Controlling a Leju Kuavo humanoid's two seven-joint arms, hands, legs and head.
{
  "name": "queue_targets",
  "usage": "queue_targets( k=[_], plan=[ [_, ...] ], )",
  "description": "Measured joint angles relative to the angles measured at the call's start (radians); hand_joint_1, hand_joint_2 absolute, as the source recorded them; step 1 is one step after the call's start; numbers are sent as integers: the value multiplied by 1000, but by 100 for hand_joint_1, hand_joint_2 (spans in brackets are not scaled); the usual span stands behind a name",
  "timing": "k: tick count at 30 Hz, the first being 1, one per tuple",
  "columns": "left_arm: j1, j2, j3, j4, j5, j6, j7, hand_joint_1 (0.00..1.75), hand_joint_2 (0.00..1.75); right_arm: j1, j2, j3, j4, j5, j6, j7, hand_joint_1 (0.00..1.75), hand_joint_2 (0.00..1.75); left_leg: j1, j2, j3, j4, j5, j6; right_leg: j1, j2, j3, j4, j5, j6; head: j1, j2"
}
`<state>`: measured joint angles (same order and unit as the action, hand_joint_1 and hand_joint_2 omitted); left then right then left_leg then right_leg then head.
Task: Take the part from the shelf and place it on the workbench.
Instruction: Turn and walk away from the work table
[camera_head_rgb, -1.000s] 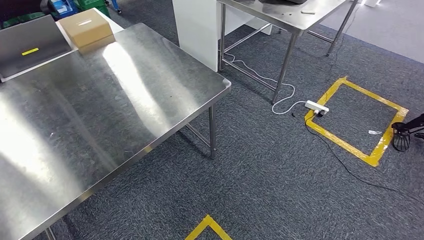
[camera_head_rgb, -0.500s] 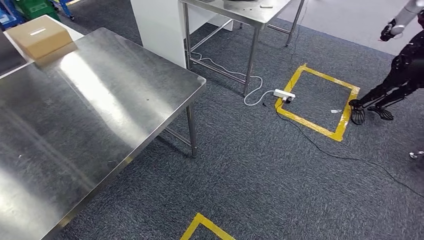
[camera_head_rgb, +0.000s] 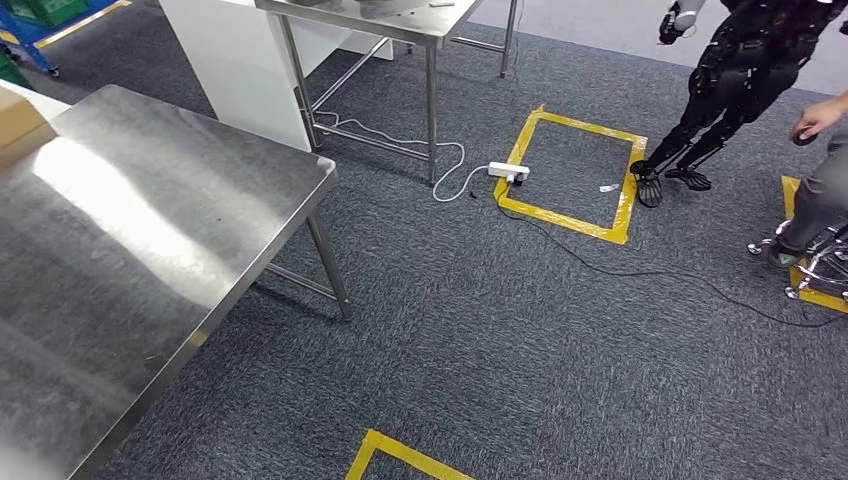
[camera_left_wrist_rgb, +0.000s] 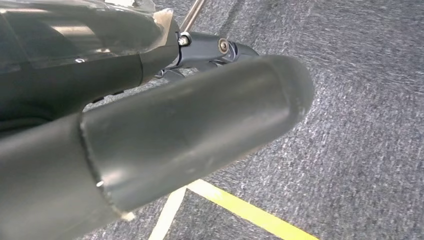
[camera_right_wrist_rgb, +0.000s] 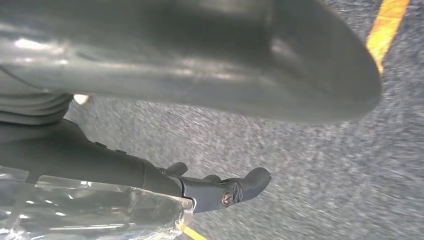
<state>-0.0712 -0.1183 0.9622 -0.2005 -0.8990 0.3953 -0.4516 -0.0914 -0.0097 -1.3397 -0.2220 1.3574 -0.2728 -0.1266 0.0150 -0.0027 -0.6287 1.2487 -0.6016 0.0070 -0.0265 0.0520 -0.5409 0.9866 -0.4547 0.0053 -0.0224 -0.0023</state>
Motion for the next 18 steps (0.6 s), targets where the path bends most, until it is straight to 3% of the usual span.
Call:
queue_targets(
  k=[2, 4, 5, 7, 9, 11, 13, 14, 15, 16, 18],
  plan=[
    [1, 1, 0, 0, 0, -2, 0, 0, 0, 0, 2, 0, 0, -2, 0, 1, 0, 0, 6, -38, 59, -128, 75, 3, 0, 26, 2, 1, 1, 3, 0, 0],
    [1, 3, 0, 0, 0, -3, 0, 0, 0, -3, 4, 0, 0, -3, 0, 1, 0, 0, 9, -77, 99, -222, 109, 6, 5, 50, -5, 5, 4, 12, 1, 0],
    [1, 3, 0, 0, 0, -3, 0, 0, 0, -4, 5, 0, 0, -3, 0, 1, 0, 0, 7, -83, 103, -236, 109, 8, 6, 62, -12, 6, 7, 18, 1, 0],
    [-1, 3, 0, 0, 0, -4, 0, 0, 0, -1, 5, 0, 0, -3, 0, 1, 0, 0, 2, -60, 104, -244, 114, 21, 5, 76, -29, 6, 13, 33, 1, 0],
    [-2, 2, 0, 0, 0, -4, 0, 0, 0, 1, 6, 0, 0, -3, 1, 1, 0, 0, 0, -33, 104, -254, 123, 39, 6, 32, -55, 44, -7, 35, 3, 0],
    [0, 3, 1, 0, 2, -3, 0, 0, 0, -3, 6, 0, 0, -2, 3, 1, 0, 0, -3, -1, 102, -259, 126, 48, 9, -25, -113, 162, -63, 26, 7, 0],
    [2, 4, 2, 0, 4, -3, 1, 0, 0, -4, 6, 0, 0, 0, 4, 1, 0, 0, -6, 31, 98, -258, 126, 50, 9, -38, -168, 284, -109, 25, 9, 0],
    [2, 4, 2, 0, 4, -3, 1, 0, 0, -3, 6, 0, 0, 1, 5, 1, 0, 0, -7, 45, 97, -258, 126, 50, 9, -40, -171, 302, -112, 30, 9, 0],
    [2, 3, 2, 0, 4, -3, 1, 0, 0, -1, 5, 0, 0, 1, 5, 1, 0, 0, -8, 58, 97, -258, 126, 50, 8, -43, -151, 277, -100, 38, 9, 0],
    [1, 3, 2, 0, 4, -3, 1, 0, 0, -1, 5, 0, 0, 1, 5, 1, 0, 0, -8, 71, 98, -258, 126, 49, 8, -54, -112, 215, -79, 45, 9, 0],
    [1, 2, 2, 0, 4, -6, 4, 0, 0, -4, 3, 0, 0, 1, 5, 1, 0, 0, -12, 93, 101, -255, 122, 43, 11, -102, -26, 71, -39, 49, 10, 0]
  ],
)
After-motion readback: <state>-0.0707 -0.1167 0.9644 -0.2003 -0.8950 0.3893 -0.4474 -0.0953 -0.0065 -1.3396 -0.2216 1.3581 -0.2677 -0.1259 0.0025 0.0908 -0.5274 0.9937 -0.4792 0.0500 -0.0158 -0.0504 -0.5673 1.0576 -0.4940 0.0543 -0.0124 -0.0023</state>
